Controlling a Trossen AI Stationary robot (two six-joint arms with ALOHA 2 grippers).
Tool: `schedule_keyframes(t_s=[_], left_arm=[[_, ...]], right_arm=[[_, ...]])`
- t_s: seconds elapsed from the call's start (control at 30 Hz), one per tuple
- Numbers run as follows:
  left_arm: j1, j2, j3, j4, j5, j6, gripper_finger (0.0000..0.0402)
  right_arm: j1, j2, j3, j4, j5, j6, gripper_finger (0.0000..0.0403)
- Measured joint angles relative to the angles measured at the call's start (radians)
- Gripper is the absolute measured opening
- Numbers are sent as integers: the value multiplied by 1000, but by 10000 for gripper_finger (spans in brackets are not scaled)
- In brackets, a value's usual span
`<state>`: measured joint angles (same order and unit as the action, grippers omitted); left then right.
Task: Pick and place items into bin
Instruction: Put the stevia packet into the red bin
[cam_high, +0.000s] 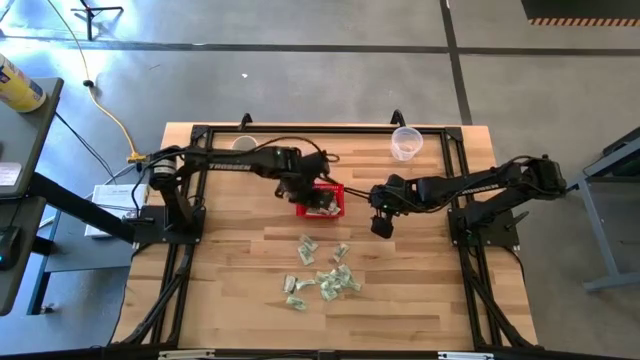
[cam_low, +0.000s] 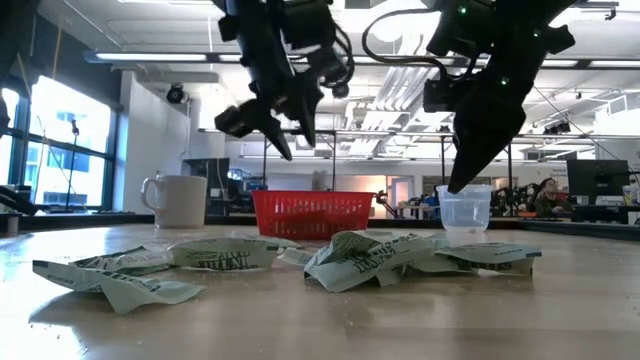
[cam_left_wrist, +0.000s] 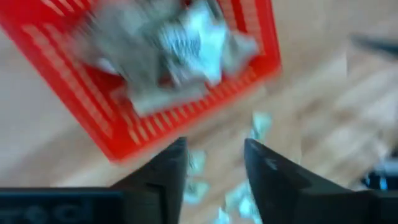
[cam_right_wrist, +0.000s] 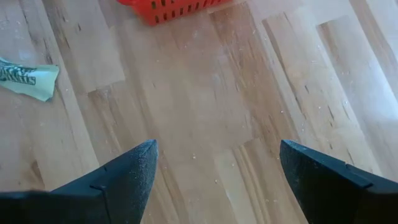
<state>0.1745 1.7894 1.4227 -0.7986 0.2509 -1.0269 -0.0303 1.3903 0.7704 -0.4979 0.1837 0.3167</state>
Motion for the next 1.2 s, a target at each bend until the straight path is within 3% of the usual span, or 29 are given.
schedule_keyframes(t_s=[0.17,0.23,0.37,0.57,0.9,1.03,1.13,1.2], left_arm=[[-123,-4,0,-16,17,29,237],[-186,2,1,-69,-32,6,241],[-282,54,0,-175,-125,-154,240],[-383,109,2,-17,-218,-487,238],[-464,200,1,18,-307,-703,233],[-463,215,0,32,-309,-709,233],[-463,214,2,43,-299,-697,232],[-464,212,2,38,-273,-660,232]], right_arm=[[0,0,0,2,1,-4,328],[0,0,0,3,1,-9,328],[0,0,0,7,0,-11,328],[0,0,0,19,1,-11,328],[0,0,0,17,-12,-30,328],[6,0,0,23,-124,-55,328],[48,0,0,51,-252,-146,328],[84,7,0,73,-266,-250,327]])
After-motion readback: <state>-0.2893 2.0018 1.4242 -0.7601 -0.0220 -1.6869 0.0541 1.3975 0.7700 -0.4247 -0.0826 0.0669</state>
